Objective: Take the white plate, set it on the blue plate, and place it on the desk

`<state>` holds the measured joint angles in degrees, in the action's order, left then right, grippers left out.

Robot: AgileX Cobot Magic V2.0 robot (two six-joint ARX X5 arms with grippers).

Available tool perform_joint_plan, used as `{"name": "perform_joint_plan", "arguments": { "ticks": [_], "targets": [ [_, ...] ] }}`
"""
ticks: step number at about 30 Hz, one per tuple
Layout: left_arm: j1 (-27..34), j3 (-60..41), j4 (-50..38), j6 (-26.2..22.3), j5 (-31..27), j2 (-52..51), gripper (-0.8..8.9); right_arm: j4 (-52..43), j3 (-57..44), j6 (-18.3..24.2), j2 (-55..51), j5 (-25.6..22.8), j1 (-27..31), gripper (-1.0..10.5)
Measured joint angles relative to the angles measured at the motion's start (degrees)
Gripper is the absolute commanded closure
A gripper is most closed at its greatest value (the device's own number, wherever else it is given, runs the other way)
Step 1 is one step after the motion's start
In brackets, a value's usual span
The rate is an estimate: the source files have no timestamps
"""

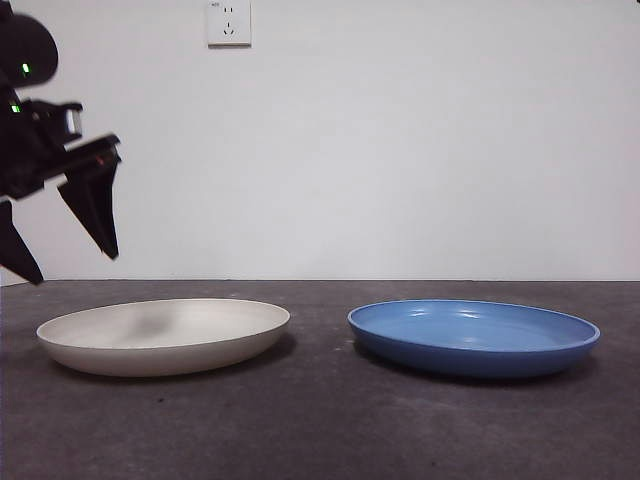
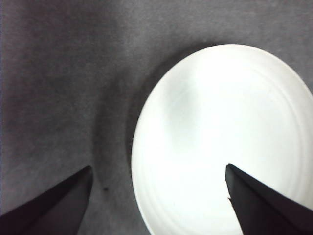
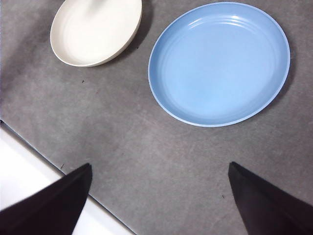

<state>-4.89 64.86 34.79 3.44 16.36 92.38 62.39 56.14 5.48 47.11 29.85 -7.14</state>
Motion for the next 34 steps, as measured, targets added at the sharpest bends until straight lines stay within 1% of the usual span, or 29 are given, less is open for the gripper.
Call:
{"name": "perform_joint_plan", "arguments": {
  "ticks": [9, 12, 14, 28, 34],
  "targets": [
    [0.0, 0.0, -1.7, 0.0, 0.1, 6.5, 3.93, -0.3, 0.0, 0.0, 0.0, 0.0, 0.0, 5.0],
    [0.0, 0.0, -2.0, -0.2, 0.1, 7.0, 4.8, -0.3, 0.0, 0.0, 0.0, 0.0, 0.0, 5.0],
    [0.0, 0.1, -2.3, -0.2, 0.1, 7.0, 5.15, -0.3, 0.0, 0.0, 0.0, 0.0, 0.0, 5.0],
    [-0.8, 0.1, -1.0, -0.1, 0.1, 8.1, 5.23, -0.5, 0.0, -0.2, 0.0, 0.0, 0.0, 5.0],
    [-1.6, 0.2, -0.8, 0.1, 0.1, 8.1, 7.07, -0.5, 0.0, -0.2, 0.0, 0.0, 0.0, 5.0]
  ]
}}
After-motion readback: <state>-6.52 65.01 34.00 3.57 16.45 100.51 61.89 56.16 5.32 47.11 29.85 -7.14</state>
